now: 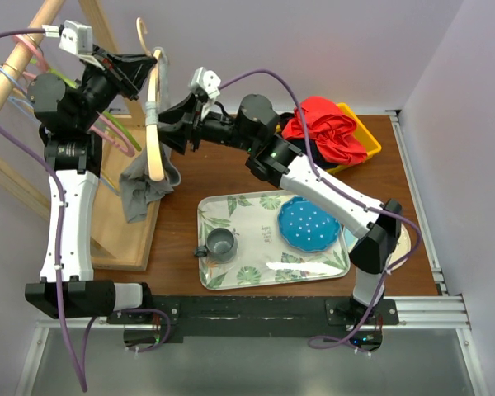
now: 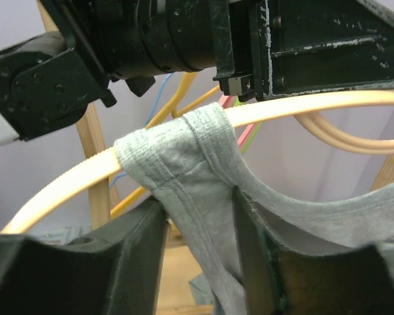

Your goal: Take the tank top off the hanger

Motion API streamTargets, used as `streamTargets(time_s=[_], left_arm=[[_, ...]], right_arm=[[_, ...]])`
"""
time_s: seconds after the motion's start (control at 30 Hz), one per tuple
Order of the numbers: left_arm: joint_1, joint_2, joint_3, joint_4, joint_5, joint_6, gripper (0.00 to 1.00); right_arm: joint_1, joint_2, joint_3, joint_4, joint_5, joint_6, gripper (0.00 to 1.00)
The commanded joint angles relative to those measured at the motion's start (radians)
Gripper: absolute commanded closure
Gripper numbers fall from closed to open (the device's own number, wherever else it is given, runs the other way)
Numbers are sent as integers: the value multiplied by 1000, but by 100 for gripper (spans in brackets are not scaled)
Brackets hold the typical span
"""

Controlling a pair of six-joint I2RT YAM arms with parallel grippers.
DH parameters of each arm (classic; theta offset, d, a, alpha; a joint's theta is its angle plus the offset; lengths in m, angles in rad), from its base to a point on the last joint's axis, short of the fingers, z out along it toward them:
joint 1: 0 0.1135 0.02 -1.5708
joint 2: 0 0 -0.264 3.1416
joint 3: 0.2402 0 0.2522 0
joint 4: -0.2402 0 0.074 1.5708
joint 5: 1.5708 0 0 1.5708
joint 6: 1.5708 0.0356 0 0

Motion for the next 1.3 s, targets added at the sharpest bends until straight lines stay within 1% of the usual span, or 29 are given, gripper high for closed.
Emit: streamTargets(time_s=[0.0,0.03,0.1,0.13,0.23,0.3,0.33,0.37,0.47,0.53,0.7,0.83,0.93,1.17,1.27], left_arm=[[-3,-32,-3,63,-1,-10,100],[-3,-30,-6,51,-5,9,100],[-5,-29,-7,34,-28,33,100],[-3,-25,-6,15,-40,65,100],[-3,-16,3,-42,-122,143,100],[-3,-6,16,-64,-204,173,100],[-2,10,35,-114,-229,194,100],[-3,17,45,-127,-275,202,100],[-3,34,71,-139,-355,213,100],[-3,45,86,-134,-384,213,100],[-3,91,158,-168,-455,211,100],[-3,105,181,-177,-465,178,100],[-3,108,189,-182,-444,141,100],[-3,103,192,-191,-317,67,100],[-3,96,195,-205,-260,40,100]], right_arm=[[10,-19,60,5,86,-10,70],[10,-21,60,7,95,-13,84],[12,-28,60,-1,110,-26,98],[12,-34,61,-8,116,-32,100],[12,-48,84,-65,132,-72,100],[12,-61,83,-93,143,-95,100],[12,-71,75,-96,146,-98,100],[12,-96,49,-96,144,-104,100],[19,-154,-29,-88,130,-113,100],[27,-180,-85,-87,129,-124,100],[62,-234,-161,-116,75,-174,100],[79,-252,-247,-110,83,-173,100],[79,-263,-305,-94,107,-154,100],[76,-240,-344,-93,221,-136,100],[67,-237,-350,-81,270,-86,100]])
